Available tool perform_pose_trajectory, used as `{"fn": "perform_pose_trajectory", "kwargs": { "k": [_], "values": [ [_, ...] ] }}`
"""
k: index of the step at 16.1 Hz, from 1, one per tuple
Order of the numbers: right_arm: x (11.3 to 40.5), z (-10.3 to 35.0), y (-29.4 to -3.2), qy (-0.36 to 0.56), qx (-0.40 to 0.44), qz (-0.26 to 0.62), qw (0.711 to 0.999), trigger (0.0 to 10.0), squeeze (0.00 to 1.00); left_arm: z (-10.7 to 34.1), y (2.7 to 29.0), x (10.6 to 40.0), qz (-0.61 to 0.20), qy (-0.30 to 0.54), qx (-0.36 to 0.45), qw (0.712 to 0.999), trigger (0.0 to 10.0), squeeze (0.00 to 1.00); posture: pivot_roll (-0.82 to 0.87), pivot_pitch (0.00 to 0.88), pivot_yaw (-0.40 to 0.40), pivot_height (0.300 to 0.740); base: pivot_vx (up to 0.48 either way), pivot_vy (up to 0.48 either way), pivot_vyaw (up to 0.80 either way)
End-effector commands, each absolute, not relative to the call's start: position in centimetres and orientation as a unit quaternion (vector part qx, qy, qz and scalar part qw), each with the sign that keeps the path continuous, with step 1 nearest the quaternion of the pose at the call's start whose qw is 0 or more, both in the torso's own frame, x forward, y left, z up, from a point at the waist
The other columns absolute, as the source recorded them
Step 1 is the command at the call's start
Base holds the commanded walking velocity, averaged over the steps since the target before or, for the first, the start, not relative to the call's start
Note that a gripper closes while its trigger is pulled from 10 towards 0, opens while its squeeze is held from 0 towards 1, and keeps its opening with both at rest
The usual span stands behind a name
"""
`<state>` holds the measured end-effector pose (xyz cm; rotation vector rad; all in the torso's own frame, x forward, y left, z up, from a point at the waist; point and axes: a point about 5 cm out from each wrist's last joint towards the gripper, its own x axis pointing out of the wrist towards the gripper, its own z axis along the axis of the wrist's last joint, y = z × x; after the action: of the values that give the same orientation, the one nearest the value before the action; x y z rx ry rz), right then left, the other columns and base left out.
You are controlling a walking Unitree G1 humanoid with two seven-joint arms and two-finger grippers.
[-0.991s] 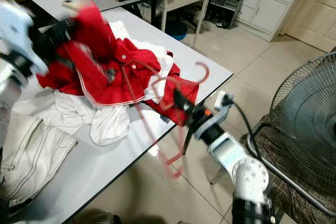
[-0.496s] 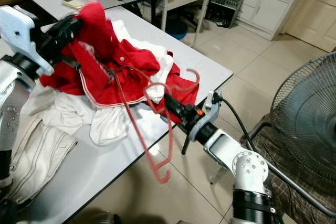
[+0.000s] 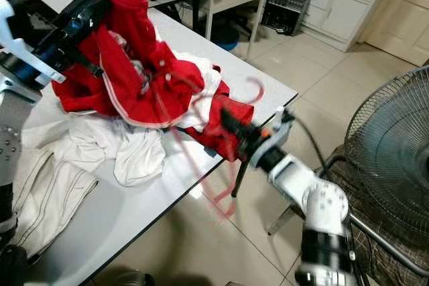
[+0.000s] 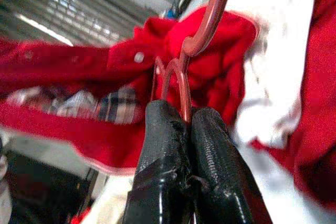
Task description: Hang hanger
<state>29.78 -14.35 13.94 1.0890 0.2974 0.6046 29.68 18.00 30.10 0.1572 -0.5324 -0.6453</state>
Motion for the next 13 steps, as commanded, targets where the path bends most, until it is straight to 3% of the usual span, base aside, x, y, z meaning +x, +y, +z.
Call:
{"fn": "perform_pose_trajectory", "kwargs": {
  "k": [1, 4, 6, 7, 8, 9, 10, 12, 13],
  "values": [
    [30.5, 14.4, -15.2, 0.119, 0.516, 0.263, 0.806, 10.0, 0.00, 30.7, 17.5, 29.0, -0.338, -0.270, 0.080, 0.898, 0.0, 0.00, -0.07, 0.000, -0.059, 0.740, 0.000, 0.000, 0.00],
    [32.2, 17.7, -16.4, 0.028, 0.549, 0.264, 0.792, 10.0, 0.00, 28.7, 17.9, 29.4, -0.330, -0.221, 0.106, 0.912, 0.0, 0.00, -0.07, 0.000, -0.060, 0.740, 0.000, 0.000, 0.00],
    [31.7, 16.5, -15.1, 0.103, 0.449, 0.286, 0.840, 10.0, 0.00, 24.4, 18.7, 30.7, -0.257, -0.138, 0.169, 0.942, 0.0, 0.00, -0.06, 0.000, -0.080, 0.740, 0.000, 0.000, 0.00],
    [31.9, 18.0, -15.8, 0.050, 0.514, 0.277, 0.811, 10.0, 0.00, 22.9, 18.7, 30.7, -0.245, -0.114, 0.198, 0.942, 0.0, 0.00, -0.06, 0.000, -0.074, 0.740, 0.000, 0.000, 0.00],
    [32.2, 18.3, -16.3, 0.037, 0.534, 0.265, 0.802, 10.0, 0.00, 22.4, 18.7, 30.6, -0.243, -0.103, 0.199, 0.944, 0.0, 0.00, -0.06, 0.000, -0.073, 0.740, 0.000, 0.000, 0.00],
    [32.2, 19.4, -16.6, 0.026, 0.486, 0.288, 0.825, 10.0, 0.00, 21.0, 18.6, 30.5, -0.256, -0.068, 0.253, 0.931, 0.0, 0.00, -0.06, 0.000, -0.072, 0.740, 0.000, 0.000, 0.00],
    [32.2, 19.9, -16.5, 0.018, 0.480, 0.302, 0.824, 10.0, 0.00, 20.8, 18.6, 30.5, -0.258, -0.063, 0.270, 0.926, 0.0, 0.00, -0.06, 0.000, -0.072, 0.740, 0.000, 0.000, 0.00],
    [32.1, 24.8, -17.1, -0.085, 0.491, 0.359, 0.789, 10.0, 0.00, 24.8, 20.3, 31.7, -0.152, -0.148, 0.232, 0.949, 0.0, 0.00, -0.08, 0.000, -0.064, 0.740, 0.000, 0.000, 0.00],
    [31.9, 24.6, -16.8, -0.074, 0.480, 0.370, 0.792, 10.0, 0.00, 26.3, 21.1, 31.9, -0.107, -0.188, 0.211, 0.953, 0.0, 0.00, -0.08, 0.000, -0.066, 0.740, 0.000, 0.000, 0.00]
  ]
}}
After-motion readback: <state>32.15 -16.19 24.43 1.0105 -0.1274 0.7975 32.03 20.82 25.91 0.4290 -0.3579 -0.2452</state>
